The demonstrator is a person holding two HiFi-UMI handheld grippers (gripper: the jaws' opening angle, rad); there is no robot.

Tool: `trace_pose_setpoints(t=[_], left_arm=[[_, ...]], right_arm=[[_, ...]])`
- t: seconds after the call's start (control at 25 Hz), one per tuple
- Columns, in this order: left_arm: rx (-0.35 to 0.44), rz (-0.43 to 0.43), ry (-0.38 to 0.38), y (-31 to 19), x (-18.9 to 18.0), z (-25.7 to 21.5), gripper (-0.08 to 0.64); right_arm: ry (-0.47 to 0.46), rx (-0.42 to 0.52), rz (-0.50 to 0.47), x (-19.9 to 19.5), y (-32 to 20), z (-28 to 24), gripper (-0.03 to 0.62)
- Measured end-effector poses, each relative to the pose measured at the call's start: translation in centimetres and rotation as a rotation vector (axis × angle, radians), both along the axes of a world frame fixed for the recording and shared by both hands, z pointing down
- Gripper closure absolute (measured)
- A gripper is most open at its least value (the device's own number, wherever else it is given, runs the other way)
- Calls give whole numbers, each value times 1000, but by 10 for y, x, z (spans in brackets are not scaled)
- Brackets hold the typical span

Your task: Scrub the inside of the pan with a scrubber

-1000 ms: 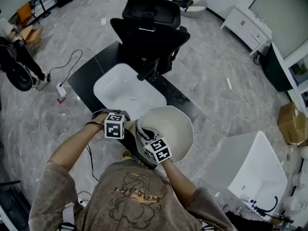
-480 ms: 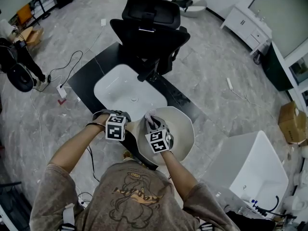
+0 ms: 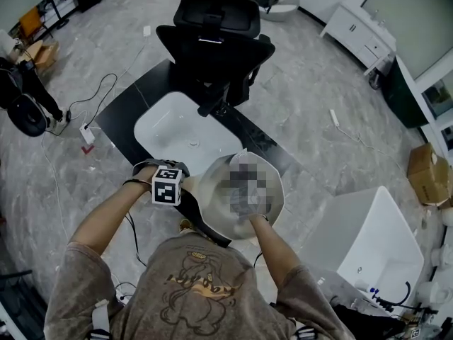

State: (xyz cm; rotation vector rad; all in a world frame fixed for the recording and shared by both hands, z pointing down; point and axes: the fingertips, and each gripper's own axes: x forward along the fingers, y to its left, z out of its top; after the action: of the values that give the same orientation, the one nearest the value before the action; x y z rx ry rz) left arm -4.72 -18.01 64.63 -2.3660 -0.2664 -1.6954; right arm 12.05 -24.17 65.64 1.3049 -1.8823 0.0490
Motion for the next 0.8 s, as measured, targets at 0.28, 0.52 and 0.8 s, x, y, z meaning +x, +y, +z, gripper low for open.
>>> trace_pose_setpoints(t=[0.28, 0.52, 0.8], left_arm=[[-5, -14, 3, 2, 3, 0, 339], [-3, -24, -3, 4, 2, 0, 339], [4, -31, -10, 3, 2, 1, 339]], right_arm=[[160, -44, -64, 28, 9, -6, 512], [232, -78, -79, 51, 23, -20, 512], [318, -149, -106, 88, 43, -30, 512]])
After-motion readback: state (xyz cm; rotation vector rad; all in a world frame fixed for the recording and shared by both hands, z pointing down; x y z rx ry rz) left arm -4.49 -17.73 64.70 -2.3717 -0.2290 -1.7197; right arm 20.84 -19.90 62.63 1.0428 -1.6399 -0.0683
